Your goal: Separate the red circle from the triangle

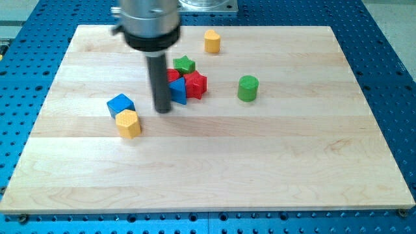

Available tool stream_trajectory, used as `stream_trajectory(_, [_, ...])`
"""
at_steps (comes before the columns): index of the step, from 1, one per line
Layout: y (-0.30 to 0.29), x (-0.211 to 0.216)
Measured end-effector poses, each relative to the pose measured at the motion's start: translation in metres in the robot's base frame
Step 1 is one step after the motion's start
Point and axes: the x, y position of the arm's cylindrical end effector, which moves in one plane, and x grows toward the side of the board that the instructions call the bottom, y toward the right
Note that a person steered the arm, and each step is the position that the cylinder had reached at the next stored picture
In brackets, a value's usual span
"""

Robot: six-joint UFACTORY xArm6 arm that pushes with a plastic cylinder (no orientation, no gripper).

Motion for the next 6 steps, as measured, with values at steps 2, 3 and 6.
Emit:
stream_trajectory(2, [0.055,-0.034])
stream_trajectory(3, [0.094,-0.037])
stream_trajectory(6, [0.104,-0.092])
